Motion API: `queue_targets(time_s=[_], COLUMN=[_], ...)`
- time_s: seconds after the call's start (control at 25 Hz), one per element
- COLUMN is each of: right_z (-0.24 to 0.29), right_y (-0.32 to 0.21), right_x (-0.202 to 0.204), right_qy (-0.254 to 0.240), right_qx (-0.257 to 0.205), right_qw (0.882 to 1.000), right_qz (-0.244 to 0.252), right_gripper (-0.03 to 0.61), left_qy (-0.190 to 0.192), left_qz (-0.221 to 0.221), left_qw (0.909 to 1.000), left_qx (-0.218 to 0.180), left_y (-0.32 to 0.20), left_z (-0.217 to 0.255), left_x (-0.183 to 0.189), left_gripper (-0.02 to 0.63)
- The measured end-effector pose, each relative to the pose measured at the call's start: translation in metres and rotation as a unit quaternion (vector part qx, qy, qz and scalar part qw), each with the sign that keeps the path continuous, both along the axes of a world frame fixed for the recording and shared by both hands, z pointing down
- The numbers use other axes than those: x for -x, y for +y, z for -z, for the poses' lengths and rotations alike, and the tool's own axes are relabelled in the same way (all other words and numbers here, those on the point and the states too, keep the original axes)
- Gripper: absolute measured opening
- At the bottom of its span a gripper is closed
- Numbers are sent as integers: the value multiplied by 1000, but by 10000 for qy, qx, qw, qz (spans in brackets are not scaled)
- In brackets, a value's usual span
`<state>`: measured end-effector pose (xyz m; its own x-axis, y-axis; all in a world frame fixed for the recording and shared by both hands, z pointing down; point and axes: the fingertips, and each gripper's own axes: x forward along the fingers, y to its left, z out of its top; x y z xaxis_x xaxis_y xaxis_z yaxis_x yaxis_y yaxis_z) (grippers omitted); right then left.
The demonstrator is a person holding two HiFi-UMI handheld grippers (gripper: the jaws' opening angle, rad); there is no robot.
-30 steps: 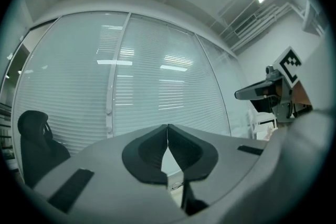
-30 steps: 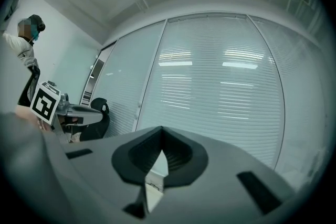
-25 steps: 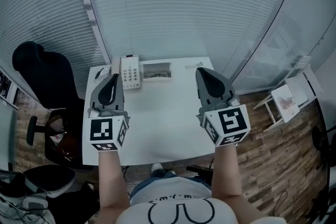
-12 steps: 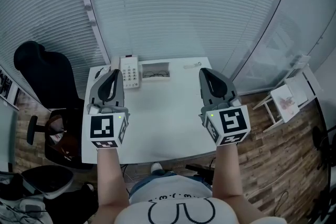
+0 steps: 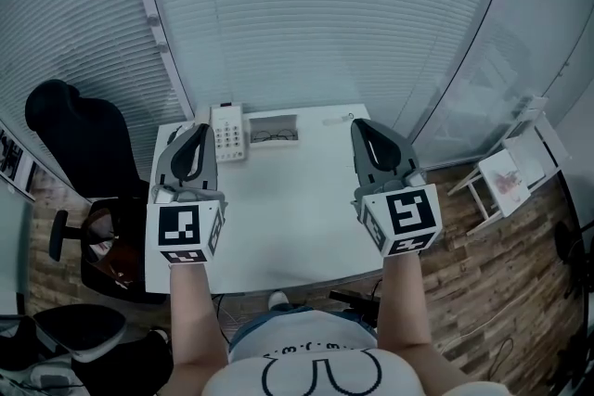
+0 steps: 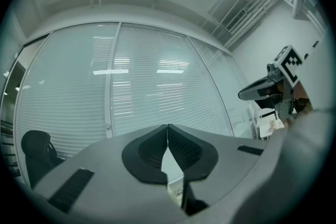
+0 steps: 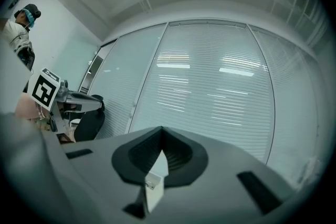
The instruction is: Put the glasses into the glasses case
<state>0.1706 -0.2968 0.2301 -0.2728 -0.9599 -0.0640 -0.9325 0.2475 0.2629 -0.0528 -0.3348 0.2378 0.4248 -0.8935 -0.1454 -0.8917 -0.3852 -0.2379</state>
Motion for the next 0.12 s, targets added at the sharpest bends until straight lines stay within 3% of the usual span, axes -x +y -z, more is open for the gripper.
queue_targets(time_s=[0.12], right_z=[4], right_y=[0], right_x=[2], right_qy=[-27], right_qx=[-39], right_qw=[10000], right_qz=[59], right_gripper=[9], left_qy=[-5], left_qz=[-17], left_qw=[10000], left_qx=[-19], left_y=[0], left_z=[3], left_x=[-2], left_gripper=[18])
